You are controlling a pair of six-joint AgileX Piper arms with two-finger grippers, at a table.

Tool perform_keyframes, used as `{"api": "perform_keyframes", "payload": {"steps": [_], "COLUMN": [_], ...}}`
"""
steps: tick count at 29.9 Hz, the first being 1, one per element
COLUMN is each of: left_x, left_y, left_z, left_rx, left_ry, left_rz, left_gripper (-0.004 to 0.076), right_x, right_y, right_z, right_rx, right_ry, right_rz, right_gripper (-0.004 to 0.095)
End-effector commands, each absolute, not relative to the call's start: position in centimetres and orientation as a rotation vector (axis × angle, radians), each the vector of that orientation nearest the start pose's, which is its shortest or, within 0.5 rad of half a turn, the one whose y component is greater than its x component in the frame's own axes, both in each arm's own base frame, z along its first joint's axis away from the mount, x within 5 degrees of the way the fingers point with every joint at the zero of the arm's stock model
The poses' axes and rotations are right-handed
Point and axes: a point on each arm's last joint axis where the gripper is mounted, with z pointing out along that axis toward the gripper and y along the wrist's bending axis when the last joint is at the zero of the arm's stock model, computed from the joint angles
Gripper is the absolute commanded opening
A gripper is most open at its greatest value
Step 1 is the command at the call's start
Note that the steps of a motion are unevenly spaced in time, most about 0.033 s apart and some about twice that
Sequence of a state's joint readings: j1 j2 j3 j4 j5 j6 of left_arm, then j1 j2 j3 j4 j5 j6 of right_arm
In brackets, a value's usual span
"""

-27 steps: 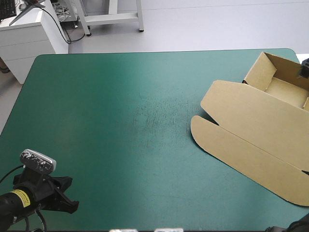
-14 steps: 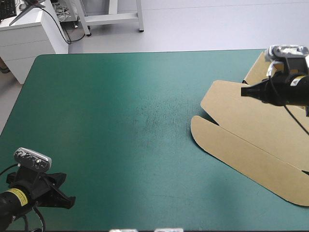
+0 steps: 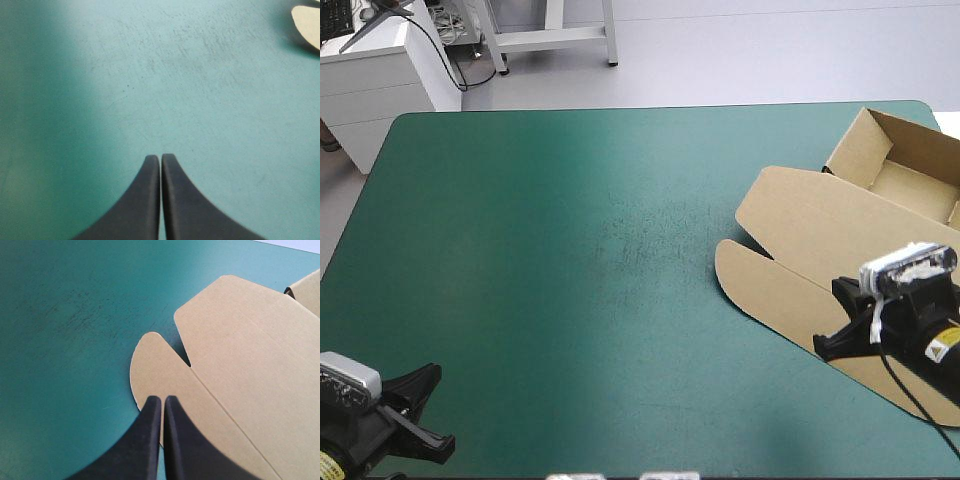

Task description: Fold the box

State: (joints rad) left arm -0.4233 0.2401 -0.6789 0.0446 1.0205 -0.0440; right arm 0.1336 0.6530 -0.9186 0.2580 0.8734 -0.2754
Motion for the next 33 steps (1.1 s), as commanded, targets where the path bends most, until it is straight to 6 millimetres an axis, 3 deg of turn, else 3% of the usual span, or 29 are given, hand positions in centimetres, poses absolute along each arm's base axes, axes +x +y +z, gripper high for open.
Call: {"api": "perform_keyframes", "payload": {"steps": [1, 8, 18, 25, 28, 33], "left_x": [1.8, 0.7, -0.1, -0.1, -0.1, -0.1], "left_y": [-0.6, -0.1, 0.3, 0.3, 0.3, 0.3], "left_z": [33.0, 30.7, 29.4, 29.4, 29.4, 29.4], "left_rx": [0.365, 0.355, 0.344, 0.344, 0.344, 0.344], "left_ry": [1.907, 1.86, 1.795, 1.794, 1.794, 1.794], "left_rz": [-0.281, -0.294, -0.304, -0.296, -0.296, -0.296], "left_gripper": [-0.0008, -0.0008, -0.0008, -0.0008, -0.0008, -0.0008], "right_x": [8.4, 4.8, 1.8, 0.6, 0.7, 0.8], "right_y": [2.7, 2.1, 1.5, 0.7, 0.5, 0.5], "right_z": [39.0, 36.2, 32.4, 30.4, 29.4, 29.2], "right_rx": [-0.336, -0.314, -0.267, -0.158, -0.127, -0.123], "right_ry": [1.88, 1.764, 1.606, 1.592, 1.67, 1.678], "right_rz": [0.194, 0.173, 0.16, 0.15, 0.151, 0.155], "right_gripper": [0.0, 0.0, 0.0, 0.0, 0.0, 0.0]}}
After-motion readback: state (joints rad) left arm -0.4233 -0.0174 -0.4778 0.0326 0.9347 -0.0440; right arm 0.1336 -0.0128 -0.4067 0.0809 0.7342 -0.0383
